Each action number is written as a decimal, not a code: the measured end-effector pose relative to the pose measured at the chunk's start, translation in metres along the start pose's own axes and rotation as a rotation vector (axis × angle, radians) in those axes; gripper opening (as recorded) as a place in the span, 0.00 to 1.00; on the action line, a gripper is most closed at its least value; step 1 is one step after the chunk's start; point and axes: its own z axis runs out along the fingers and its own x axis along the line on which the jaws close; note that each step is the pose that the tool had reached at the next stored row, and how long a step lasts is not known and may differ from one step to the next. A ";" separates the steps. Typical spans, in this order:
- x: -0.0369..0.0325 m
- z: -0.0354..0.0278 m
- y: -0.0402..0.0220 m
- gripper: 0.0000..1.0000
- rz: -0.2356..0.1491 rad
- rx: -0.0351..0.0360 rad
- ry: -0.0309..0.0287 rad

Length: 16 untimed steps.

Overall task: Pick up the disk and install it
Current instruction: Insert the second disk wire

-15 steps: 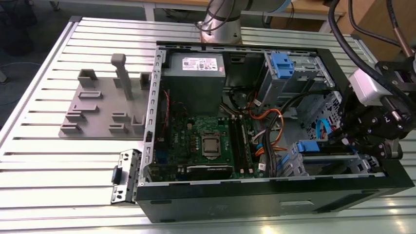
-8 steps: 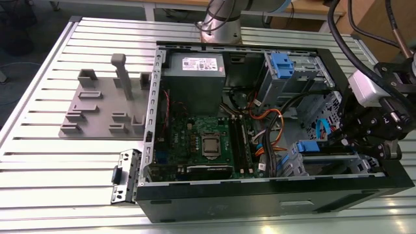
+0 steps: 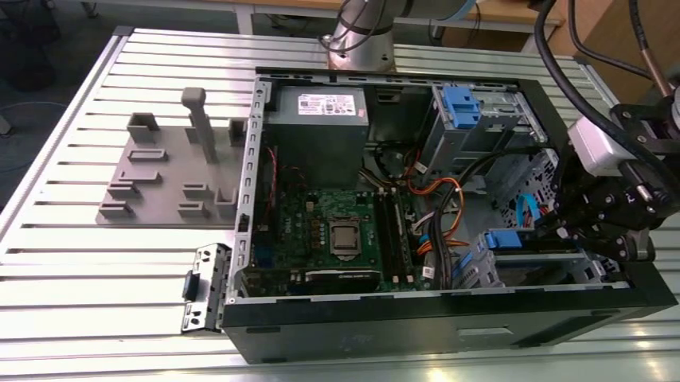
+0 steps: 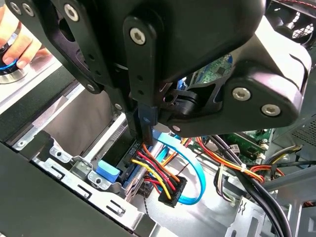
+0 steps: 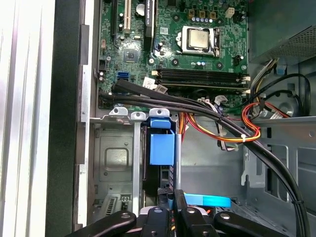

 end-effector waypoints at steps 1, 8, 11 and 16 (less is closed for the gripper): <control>0.0003 0.0001 0.0000 0.16 0.000 0.0000 -0.0001; 0.0003 -0.0019 0.0001 0.16 0.000 0.0001 -0.0018; 0.0000 -0.0041 0.0002 0.16 0.000 0.0001 -0.0016; -0.0001 -0.0045 0.0002 0.16 -0.001 0.0000 -0.0077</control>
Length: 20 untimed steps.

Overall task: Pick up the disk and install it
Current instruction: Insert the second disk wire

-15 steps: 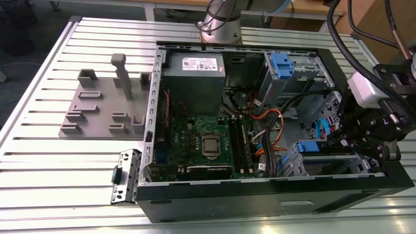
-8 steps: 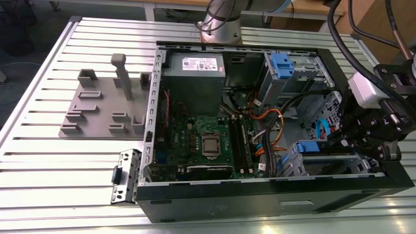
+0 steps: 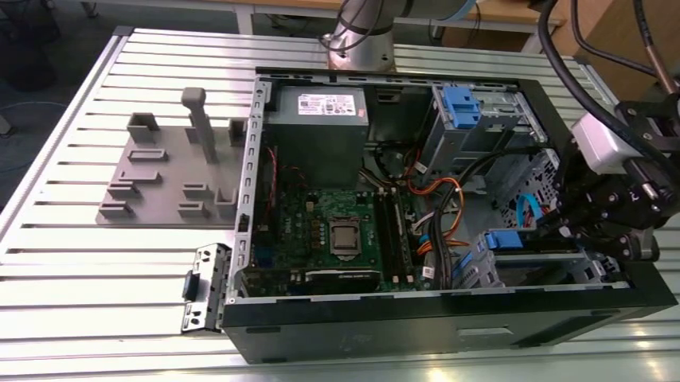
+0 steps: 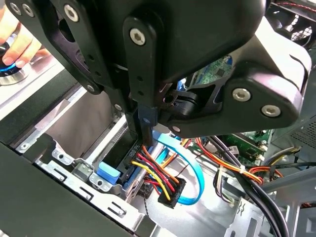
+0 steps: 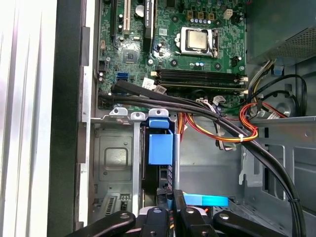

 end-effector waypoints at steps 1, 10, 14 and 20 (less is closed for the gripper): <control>0.0000 0.0002 0.0000 0.16 0.000 0.0000 -0.0016; 0.0005 0.0033 -0.0002 0.16 -0.001 -0.0003 -0.0145; 0.0013 0.0040 -0.0002 0.16 -0.001 -0.0002 -0.0159; 0.0030 0.0054 -0.0002 0.16 -0.001 -0.0003 -0.0160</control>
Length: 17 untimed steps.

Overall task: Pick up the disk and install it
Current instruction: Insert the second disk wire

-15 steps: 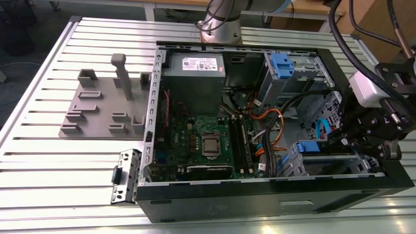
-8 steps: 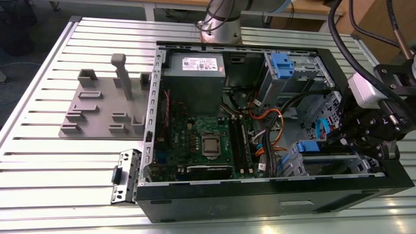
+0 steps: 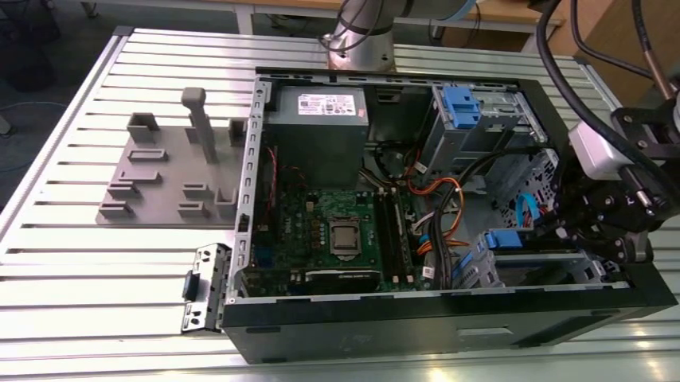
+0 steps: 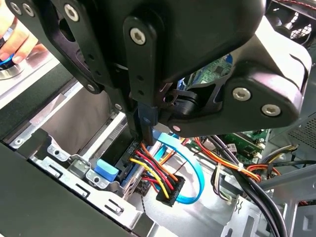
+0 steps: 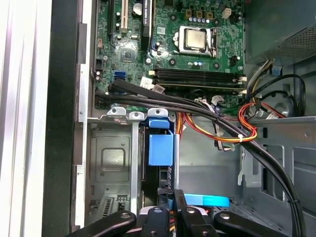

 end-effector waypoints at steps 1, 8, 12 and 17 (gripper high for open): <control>0.0003 0.0003 0.0000 0.16 0.000 0.0000 0.0000; 0.0012 0.0028 -0.0002 0.16 0.000 0.0000 -0.0001; 0.0013 0.0032 -0.0002 0.16 0.000 0.0000 -0.0002; 0.0014 0.0039 -0.0002 0.17 0.000 0.0000 -0.0014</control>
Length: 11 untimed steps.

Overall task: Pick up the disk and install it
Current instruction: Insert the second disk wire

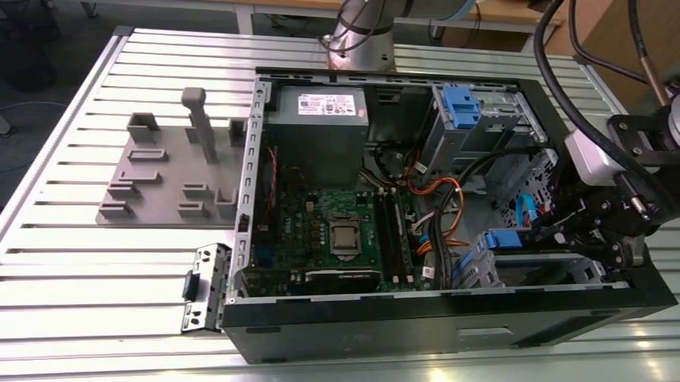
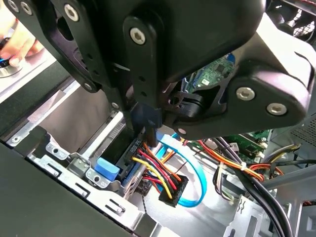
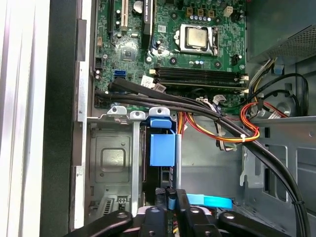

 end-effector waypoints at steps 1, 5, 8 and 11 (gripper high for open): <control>-0.0001 -0.0002 0.0000 0.23 0.000 0.0000 0.0005; -0.0015 -0.0095 0.0006 0.23 0.000 0.0000 0.0015; -0.0032 -0.0207 0.0012 0.23 0.000 -0.0001 0.0017; -0.0032 -0.0196 0.0012 0.23 0.000 -0.0006 -0.0050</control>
